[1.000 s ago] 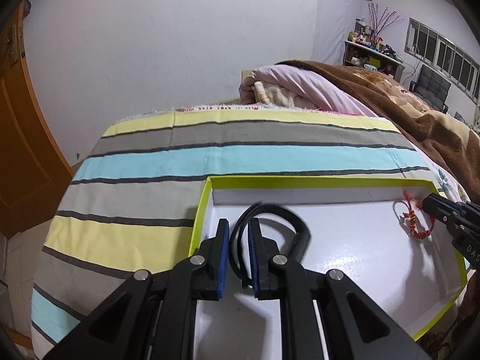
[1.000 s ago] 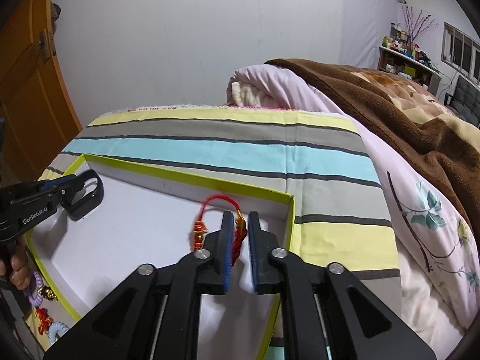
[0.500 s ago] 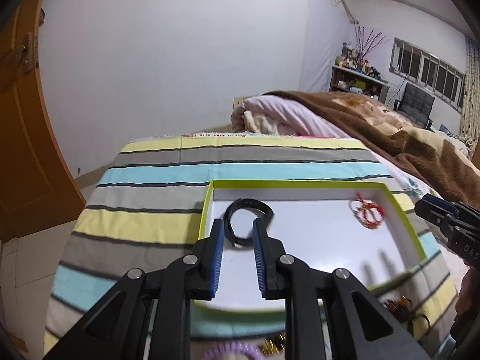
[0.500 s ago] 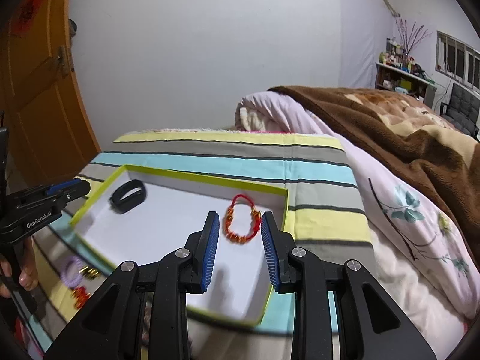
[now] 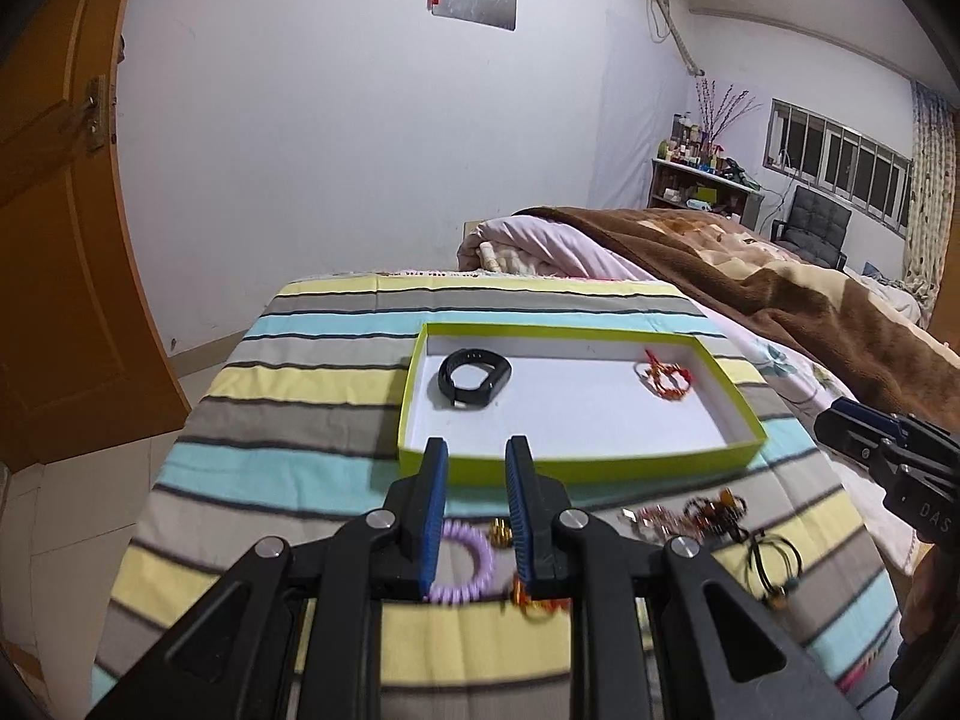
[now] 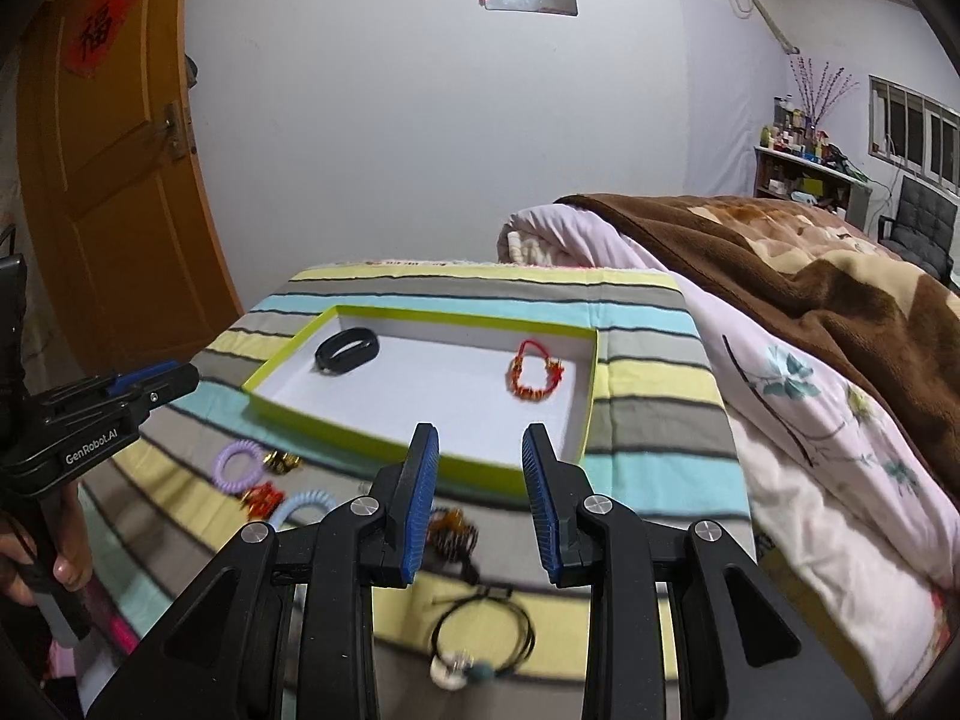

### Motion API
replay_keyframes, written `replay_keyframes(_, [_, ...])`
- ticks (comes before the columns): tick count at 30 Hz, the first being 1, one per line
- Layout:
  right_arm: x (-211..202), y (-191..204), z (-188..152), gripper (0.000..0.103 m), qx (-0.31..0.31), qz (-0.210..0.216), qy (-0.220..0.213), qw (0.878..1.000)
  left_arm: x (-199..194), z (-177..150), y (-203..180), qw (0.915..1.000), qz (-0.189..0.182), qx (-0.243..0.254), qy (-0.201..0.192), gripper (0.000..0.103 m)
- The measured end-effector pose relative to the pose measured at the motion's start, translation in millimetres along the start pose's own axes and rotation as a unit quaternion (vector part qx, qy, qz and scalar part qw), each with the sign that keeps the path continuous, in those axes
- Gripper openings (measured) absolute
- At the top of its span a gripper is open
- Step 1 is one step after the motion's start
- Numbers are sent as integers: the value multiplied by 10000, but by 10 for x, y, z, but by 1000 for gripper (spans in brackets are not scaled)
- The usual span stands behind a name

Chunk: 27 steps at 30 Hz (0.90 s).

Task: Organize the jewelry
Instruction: 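Withdraw both grippers from the box back toward the remaining jewelry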

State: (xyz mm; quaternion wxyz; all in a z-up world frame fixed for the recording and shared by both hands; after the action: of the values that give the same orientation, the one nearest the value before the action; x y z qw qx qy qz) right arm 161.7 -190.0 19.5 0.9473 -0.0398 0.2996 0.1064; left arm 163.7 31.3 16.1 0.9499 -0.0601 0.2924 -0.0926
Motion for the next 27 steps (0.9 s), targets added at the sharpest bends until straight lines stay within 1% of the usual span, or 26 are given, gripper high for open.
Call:
replay_keyframes(9, [-345,50,-334,30,-90,-32,-68,9999,-350,-286,-111,10000,-7,5,-73,21])
replay_keyframes(14, [-477,47,-432,30,-95,-7,-101,9999,-499,-446,-187,9999,13,65,-89,21])
replay_keyframes(21, [-530,13,-538,30,-50,30,-33,10000,-561,-543,-217,10000,-23,-18,-69,21])
replay_keyframes(27, [-530,-14,-590,30,-6,29,13,10000,-574,-592,-254,10000,-51,13,-55,21])
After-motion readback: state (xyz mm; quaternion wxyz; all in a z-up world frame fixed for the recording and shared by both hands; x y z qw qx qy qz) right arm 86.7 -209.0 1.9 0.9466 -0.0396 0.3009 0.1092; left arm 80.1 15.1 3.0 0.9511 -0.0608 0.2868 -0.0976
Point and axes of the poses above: each gripper's, at about its wrist camera, not at the fingertips, and x roughly the way its jaws point, y to its left, z to its top, the point moved 4 cm from there along x, roughly the way its jaws point, and after that the axes turned 11 degrees about -z, right-handed, at the moved point
